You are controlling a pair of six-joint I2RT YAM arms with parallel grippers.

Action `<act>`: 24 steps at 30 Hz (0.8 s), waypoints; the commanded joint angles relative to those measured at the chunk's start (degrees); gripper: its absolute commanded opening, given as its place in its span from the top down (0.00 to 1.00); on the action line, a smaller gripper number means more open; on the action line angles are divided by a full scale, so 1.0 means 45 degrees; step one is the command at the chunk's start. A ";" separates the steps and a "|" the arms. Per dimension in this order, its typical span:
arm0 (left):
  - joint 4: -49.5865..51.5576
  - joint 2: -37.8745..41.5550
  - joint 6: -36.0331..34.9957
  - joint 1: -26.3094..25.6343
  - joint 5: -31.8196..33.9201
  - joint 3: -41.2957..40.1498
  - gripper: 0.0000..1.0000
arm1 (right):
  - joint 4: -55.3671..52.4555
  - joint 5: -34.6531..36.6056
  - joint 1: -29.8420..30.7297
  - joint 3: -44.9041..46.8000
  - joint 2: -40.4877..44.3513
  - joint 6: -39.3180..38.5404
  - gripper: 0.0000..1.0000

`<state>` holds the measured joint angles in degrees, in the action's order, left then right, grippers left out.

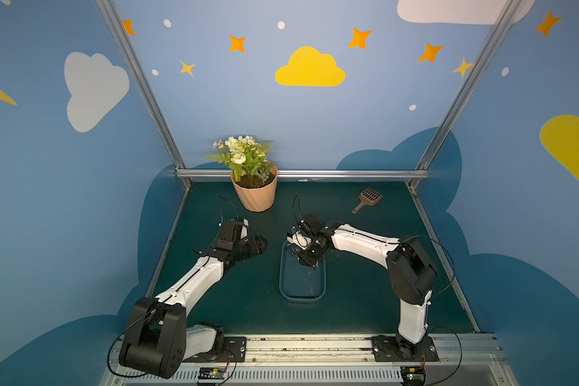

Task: Take out the socket from the storage box
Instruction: Pick up the socket head from the storage box.

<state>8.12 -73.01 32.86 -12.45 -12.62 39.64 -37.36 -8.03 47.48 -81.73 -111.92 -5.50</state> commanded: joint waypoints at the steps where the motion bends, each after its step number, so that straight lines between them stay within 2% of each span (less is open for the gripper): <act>1: 0.0147 -0.0200 0.0068 0.0006 -0.0086 -0.0072 0.30 | -0.0481 0.0174 0.0073 -0.0477 -0.0490 -0.0263 0.64; 17: 0.0598 -0.0284 -0.0213 0.0046 -0.0078 0.0112 0.29 | -0.0759 0.0316 0.0085 -0.1544 -0.1902 -0.0439 0.68; 24: 0.0559 -0.0278 -0.0097 0.0032 -0.0086 0.0059 0.29 | -0.0759 0.0320 0.0088 -0.1635 -0.2206 -0.0463 0.74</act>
<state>9.87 -73.95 32.73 -12.40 -12.62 39.64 -39.09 -6.81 47.53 -88.09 -120.36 -7.01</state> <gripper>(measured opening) 0.710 0.263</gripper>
